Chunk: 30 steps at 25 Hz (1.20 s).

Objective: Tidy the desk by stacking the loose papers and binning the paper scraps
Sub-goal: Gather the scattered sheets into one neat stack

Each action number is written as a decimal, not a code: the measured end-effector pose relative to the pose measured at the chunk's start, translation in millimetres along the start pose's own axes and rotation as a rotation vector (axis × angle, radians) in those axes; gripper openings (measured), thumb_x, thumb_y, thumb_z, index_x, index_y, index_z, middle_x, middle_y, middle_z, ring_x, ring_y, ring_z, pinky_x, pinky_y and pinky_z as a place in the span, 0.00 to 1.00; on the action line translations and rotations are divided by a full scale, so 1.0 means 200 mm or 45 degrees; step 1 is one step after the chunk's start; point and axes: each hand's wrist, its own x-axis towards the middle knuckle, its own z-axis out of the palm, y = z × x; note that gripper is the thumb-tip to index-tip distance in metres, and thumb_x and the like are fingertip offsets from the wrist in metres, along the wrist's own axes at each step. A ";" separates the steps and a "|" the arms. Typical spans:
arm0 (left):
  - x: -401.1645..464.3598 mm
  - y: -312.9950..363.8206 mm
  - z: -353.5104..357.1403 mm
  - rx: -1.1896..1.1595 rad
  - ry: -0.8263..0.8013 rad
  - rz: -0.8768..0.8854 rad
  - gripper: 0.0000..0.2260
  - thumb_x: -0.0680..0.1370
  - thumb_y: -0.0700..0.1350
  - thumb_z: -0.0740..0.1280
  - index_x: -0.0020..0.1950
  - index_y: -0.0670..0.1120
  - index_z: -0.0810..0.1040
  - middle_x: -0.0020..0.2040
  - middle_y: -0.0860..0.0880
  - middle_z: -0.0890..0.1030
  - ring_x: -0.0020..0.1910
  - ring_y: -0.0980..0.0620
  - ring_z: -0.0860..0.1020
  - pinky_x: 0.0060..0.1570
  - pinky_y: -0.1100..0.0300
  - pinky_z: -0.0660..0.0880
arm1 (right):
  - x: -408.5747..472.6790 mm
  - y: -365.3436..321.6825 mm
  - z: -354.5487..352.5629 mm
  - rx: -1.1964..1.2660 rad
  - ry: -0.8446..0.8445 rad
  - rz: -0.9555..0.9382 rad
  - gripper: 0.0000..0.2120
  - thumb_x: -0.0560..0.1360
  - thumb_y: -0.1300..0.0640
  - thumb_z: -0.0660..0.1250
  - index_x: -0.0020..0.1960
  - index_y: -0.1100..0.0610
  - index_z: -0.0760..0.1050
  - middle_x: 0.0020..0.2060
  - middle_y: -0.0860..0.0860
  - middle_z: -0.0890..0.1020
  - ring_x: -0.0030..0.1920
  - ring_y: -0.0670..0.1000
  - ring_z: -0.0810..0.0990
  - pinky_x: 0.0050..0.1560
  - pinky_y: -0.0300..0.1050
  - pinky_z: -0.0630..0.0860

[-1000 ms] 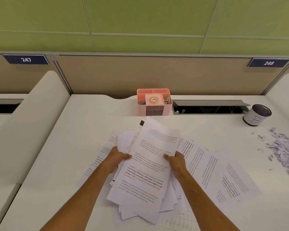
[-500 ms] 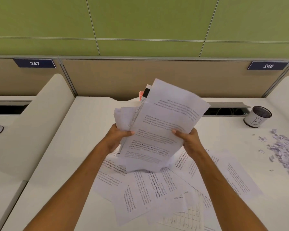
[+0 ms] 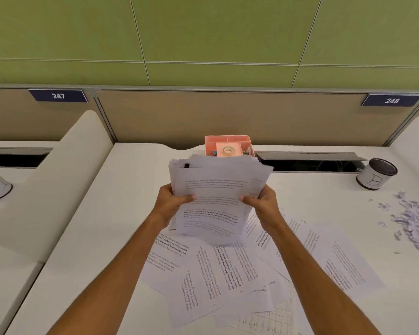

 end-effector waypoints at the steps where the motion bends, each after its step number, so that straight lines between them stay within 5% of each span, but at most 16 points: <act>1: -0.01 -0.02 0.01 0.002 0.022 -0.011 0.17 0.61 0.35 0.78 0.48 0.42 0.81 0.43 0.47 0.86 0.47 0.41 0.83 0.40 0.53 0.80 | 0.00 0.02 0.01 -0.014 0.011 0.035 0.18 0.67 0.72 0.73 0.56 0.64 0.78 0.49 0.54 0.86 0.51 0.57 0.84 0.54 0.61 0.80; 4: -0.01 -0.02 0.01 -0.002 0.063 0.020 0.14 0.62 0.35 0.76 0.46 0.43 0.82 0.43 0.47 0.86 0.46 0.43 0.83 0.41 0.52 0.80 | 0.00 0.00 0.05 0.024 0.060 0.032 0.15 0.69 0.73 0.71 0.54 0.63 0.79 0.46 0.53 0.86 0.49 0.55 0.85 0.49 0.56 0.81; 7: -0.01 0.02 -0.01 0.002 0.038 0.069 0.18 0.60 0.37 0.75 0.49 0.44 0.81 0.46 0.46 0.85 0.46 0.48 0.83 0.42 0.53 0.81 | 0.01 -0.04 0.05 0.008 0.017 -0.042 0.22 0.65 0.64 0.73 0.58 0.63 0.75 0.49 0.54 0.85 0.49 0.54 0.84 0.45 0.47 0.81; 11: -0.01 -0.04 0.00 0.030 0.019 0.004 0.22 0.59 0.33 0.74 0.52 0.42 0.80 0.47 0.45 0.84 0.48 0.46 0.82 0.43 0.57 0.78 | 0.00 0.02 0.02 -0.120 -0.038 0.051 0.23 0.62 0.62 0.75 0.56 0.57 0.77 0.49 0.53 0.85 0.51 0.55 0.83 0.48 0.51 0.83; 15: -0.02 -0.07 0.05 0.065 0.082 0.000 0.16 0.68 0.25 0.70 0.47 0.43 0.79 0.45 0.46 0.83 0.47 0.45 0.81 0.42 0.57 0.77 | -0.02 0.08 0.01 -0.128 -0.001 0.155 0.15 0.68 0.72 0.72 0.50 0.57 0.80 0.46 0.50 0.86 0.49 0.53 0.84 0.54 0.57 0.80; 22: -0.01 -0.17 0.05 0.063 0.088 -0.131 0.17 0.68 0.26 0.72 0.50 0.44 0.79 0.49 0.46 0.83 0.53 0.44 0.80 0.51 0.52 0.78 | -0.05 0.15 -0.03 -0.151 -0.095 0.238 0.17 0.70 0.67 0.73 0.56 0.55 0.79 0.51 0.50 0.85 0.53 0.51 0.84 0.49 0.45 0.81; 26: 0.01 -0.20 0.06 0.126 0.050 -0.158 0.14 0.70 0.30 0.73 0.52 0.45 0.79 0.50 0.47 0.83 0.54 0.44 0.81 0.53 0.51 0.78 | -0.05 0.16 -0.04 -0.369 -0.054 0.209 0.10 0.75 0.60 0.70 0.55 0.51 0.79 0.52 0.50 0.84 0.52 0.51 0.83 0.49 0.47 0.82; 30: 0.06 -0.23 0.01 0.438 -0.081 -0.076 0.18 0.73 0.37 0.73 0.61 0.47 0.77 0.60 0.49 0.80 0.60 0.49 0.78 0.62 0.52 0.74 | -0.04 0.11 -0.13 -0.482 0.059 0.236 0.07 0.76 0.61 0.68 0.54 0.60 0.78 0.48 0.53 0.85 0.45 0.54 0.85 0.44 0.49 0.84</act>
